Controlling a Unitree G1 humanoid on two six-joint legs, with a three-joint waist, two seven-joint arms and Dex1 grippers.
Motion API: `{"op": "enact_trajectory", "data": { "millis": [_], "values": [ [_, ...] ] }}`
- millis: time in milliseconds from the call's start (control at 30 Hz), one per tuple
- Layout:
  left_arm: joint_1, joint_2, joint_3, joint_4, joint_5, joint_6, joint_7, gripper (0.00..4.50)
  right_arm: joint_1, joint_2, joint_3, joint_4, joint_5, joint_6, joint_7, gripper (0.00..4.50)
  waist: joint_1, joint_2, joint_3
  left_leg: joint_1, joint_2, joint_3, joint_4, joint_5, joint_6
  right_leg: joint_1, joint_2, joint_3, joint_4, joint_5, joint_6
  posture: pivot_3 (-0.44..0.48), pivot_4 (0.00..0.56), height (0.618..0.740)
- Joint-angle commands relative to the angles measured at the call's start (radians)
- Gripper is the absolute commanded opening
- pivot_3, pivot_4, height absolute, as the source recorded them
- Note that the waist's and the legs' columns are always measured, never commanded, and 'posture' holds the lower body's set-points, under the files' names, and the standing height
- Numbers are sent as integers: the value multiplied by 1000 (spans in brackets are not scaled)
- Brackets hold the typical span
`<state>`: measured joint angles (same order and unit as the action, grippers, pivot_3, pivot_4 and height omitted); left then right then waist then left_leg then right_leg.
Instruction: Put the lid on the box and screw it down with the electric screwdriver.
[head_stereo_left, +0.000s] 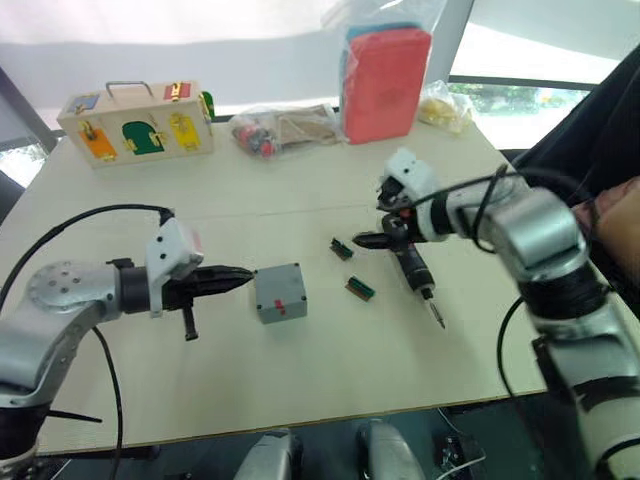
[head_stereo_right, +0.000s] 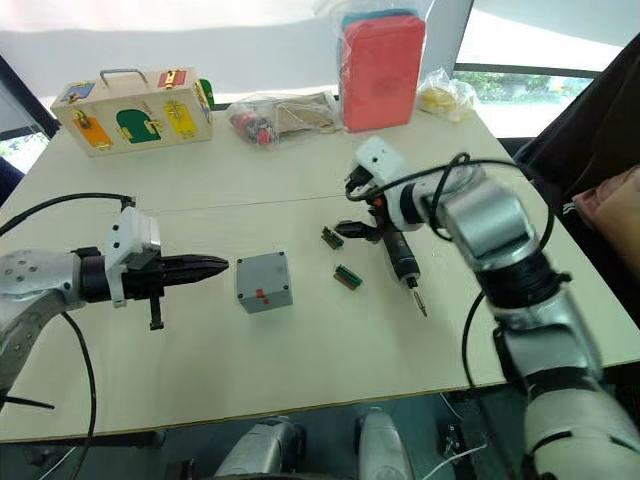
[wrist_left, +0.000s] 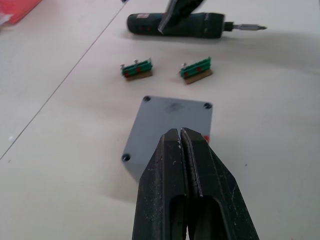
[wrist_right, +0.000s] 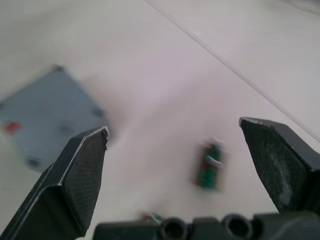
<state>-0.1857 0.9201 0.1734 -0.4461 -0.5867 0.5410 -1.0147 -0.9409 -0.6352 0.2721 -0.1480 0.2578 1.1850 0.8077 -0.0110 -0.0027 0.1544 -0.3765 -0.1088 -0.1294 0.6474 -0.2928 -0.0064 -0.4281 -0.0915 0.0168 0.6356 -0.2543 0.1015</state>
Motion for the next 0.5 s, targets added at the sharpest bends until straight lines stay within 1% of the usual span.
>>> {"op": "enact_trajectory", "data": {
  "millis": [33, 67, 100, 133, 267, 400, 500],
  "values": [
    [-59, -12, -32, 22, 5, -32, -26, 0, -143, -72, 101, 92, 18, 305, -1, 4464, -7, 1, 1, 0, 0, 0, 0, 0, 0, 0, 0, 0, 0, 0, 0, 0, 150, 740],
    [-71, -20, -46, 36, 16, -43, -31, 0, -176, -93, 150, 133, 26, 369, 1, 4464, -12, 1, 1, 0, 1, 1, -1, 0, 0, -1, 0, 1, 0, 0, -1, 0, 150, 740],
    [-80, -25, -55, 44, 22, -49, -32, 0, -196, -106, 180, 157, 32, 403, 3, 4464, -10, 5, 3, 1, 2, 1, -2, 0, 0, -2, 1, 1, 0, 0, -1, 0, 150, 740],
    [-87, -30, -61, 52, 26, -55, -35, 0, -214, -113, 204, 185, 40, 423, 0, 4464, -5, 5, 4, 0, 2, 1, -2, 0, 0, -3, 1, 1, 0, 0, -1, 0, 150, 740],
    [-107, -50, -81, 60, 37, -71, -34, 0, -296, -119, 324, 357, 121, 429, 8, 4464, -3, 4, 5, -3, 1, 1, 1, 0, 0, -3, 0, 1, -1, 1, -1, 0, 150, 740],
    [-94, -47, -69, 39, 26, -84, -57, 0, -325, -77, 361, 463, 133, 429, -43, 4464, -6, 4, 5, -5, 1, 2, 0, 3, -5, -5, 0, 1, -1, 1, -1, 0, 150, 740],
    [-88, -55, -63, 25, 22, -94, -58, 0, -310, -23, 352, 557, 115, 429, -98, 4464, -6, 4, 4, -12, 1, 2, 1, 4, -6, -13, 0, 1, 0, 2, -1, 0, 150, 740]
  ]
}}
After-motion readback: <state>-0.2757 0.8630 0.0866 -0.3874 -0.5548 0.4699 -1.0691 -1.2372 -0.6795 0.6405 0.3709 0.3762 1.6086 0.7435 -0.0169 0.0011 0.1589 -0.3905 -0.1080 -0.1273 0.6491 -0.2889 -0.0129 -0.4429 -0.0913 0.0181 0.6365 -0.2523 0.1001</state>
